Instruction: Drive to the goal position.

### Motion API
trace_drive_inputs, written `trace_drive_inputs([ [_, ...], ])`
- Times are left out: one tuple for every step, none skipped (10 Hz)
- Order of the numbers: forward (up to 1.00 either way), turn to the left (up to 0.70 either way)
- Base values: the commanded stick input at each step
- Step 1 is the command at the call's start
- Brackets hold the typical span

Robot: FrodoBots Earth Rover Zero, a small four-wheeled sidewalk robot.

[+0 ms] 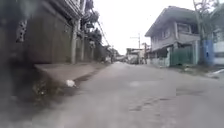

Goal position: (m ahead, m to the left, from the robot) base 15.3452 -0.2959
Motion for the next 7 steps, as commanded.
trace_drive_inputs([
  [1.00, 0.00],
  [1.00, 0.00],
  [1.00, 0.00],
  [1.00, 0.00],
  [1.00, 0.00],
  [1.00, 0.00],
  [1.00, -0.19],
])
